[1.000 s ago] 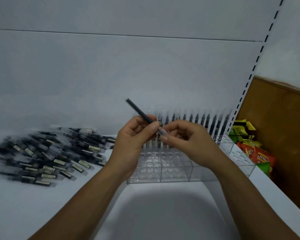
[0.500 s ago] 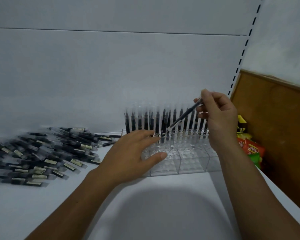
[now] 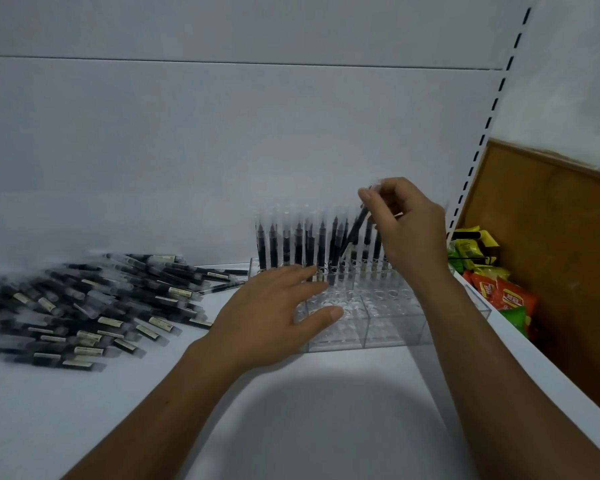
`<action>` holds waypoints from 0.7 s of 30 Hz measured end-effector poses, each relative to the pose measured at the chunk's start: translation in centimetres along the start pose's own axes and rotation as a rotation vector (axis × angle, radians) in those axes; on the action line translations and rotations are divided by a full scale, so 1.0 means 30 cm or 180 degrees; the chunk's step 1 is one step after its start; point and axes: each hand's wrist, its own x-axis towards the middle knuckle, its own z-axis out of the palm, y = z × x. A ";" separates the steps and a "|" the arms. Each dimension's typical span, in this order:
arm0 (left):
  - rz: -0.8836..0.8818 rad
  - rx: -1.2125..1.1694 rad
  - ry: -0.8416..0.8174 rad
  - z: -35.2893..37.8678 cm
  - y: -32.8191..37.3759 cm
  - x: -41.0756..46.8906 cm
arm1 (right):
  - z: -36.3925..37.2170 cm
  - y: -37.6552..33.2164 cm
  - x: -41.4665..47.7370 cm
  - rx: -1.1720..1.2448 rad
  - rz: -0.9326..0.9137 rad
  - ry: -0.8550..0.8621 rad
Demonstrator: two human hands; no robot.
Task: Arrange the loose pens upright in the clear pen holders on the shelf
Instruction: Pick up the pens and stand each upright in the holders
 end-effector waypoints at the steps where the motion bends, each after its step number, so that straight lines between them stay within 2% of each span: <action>1: 0.0000 0.0000 -0.0007 -0.001 0.000 0.000 | 0.001 -0.002 0.001 -0.0074 -0.0063 0.0009; 10: 0.0021 -0.0009 -0.0006 0.000 -0.002 0.000 | 0.015 -0.006 -0.002 -0.0405 -0.0008 -0.0067; 14: 0.0026 0.0008 -0.0024 -0.001 0.000 0.001 | 0.049 0.025 -0.032 -0.0718 0.0246 -0.0935; 21: 0.0016 0.0010 -0.0069 -0.003 0.002 0.005 | 0.039 0.028 -0.024 -0.0850 0.0355 -0.1062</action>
